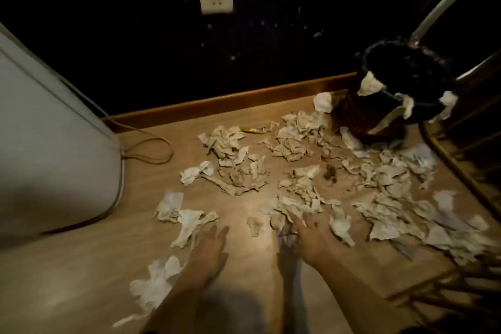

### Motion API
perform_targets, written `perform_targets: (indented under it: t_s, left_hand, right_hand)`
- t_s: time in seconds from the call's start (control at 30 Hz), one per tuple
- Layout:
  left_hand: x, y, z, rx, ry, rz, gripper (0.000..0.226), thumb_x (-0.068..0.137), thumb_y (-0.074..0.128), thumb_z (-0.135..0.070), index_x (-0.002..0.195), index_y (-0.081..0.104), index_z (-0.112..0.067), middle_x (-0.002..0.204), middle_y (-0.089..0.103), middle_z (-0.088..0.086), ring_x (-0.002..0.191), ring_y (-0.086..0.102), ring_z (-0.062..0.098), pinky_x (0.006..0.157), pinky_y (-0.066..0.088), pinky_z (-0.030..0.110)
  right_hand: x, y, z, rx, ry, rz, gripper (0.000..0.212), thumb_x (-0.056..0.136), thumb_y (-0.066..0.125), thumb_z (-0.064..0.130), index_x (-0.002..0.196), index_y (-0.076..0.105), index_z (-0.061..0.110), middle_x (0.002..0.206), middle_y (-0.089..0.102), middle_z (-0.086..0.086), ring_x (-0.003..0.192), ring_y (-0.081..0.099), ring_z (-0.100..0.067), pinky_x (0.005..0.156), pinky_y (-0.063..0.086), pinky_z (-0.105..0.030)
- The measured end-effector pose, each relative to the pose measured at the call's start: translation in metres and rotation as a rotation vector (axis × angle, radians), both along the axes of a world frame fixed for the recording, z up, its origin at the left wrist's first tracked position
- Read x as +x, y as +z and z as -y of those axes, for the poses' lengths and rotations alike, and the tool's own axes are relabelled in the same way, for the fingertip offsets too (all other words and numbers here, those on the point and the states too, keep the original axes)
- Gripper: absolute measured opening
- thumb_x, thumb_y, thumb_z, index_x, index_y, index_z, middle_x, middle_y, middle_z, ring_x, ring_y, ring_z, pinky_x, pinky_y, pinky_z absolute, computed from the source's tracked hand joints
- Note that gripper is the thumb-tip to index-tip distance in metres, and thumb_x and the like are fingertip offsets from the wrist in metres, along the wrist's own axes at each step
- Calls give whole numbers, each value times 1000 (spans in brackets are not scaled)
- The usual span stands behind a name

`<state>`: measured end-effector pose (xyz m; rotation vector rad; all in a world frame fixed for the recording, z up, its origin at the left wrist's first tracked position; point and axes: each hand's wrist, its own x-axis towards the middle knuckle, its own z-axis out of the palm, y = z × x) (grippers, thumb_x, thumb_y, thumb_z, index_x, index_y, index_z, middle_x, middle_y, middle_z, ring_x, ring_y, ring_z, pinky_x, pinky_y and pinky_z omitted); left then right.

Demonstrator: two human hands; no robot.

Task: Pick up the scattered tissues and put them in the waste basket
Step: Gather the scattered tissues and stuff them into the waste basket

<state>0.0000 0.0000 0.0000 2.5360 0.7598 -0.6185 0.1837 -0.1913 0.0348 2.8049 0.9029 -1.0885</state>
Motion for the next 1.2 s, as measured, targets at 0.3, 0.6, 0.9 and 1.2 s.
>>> perform_targets:
  t_s: [0.3,0.6,0.9,1.2]
  left_hand:
    - [96,-185,16,26,-423,290,45,87,53,-13,130,42,-23,147,32,11,128,30,29,101,42,47]
    - [66,-174,-62,141,42,628,8,84,60,-8,90,64,-6,98,62,12,89,56,28,76,46,33]
    - [-50,-192,-97,136,79,213,53,85,47,-49,130,48,-21,136,42,18,122,41,36,101,39,44]
    - [-117,-147,-92,158,573,508,23,70,51,-8,81,70,-6,86,72,16,84,65,28,70,44,29]
  right_hand:
    - [39,-207,-41,96,-1,194,55,95,47,29,138,20,48,158,-8,-7,135,10,-52,102,33,-63]
    - [21,-232,-67,480,-6,436,42,83,53,-3,123,51,11,128,50,-14,115,40,-34,86,45,-39]
    - [-34,-226,-183,778,242,293,26,83,48,-3,104,58,10,119,54,-14,105,44,-35,83,43,-45]
    - [-89,-201,-260,834,549,127,19,81,50,-1,93,60,10,109,58,-15,101,51,-37,84,42,-42]
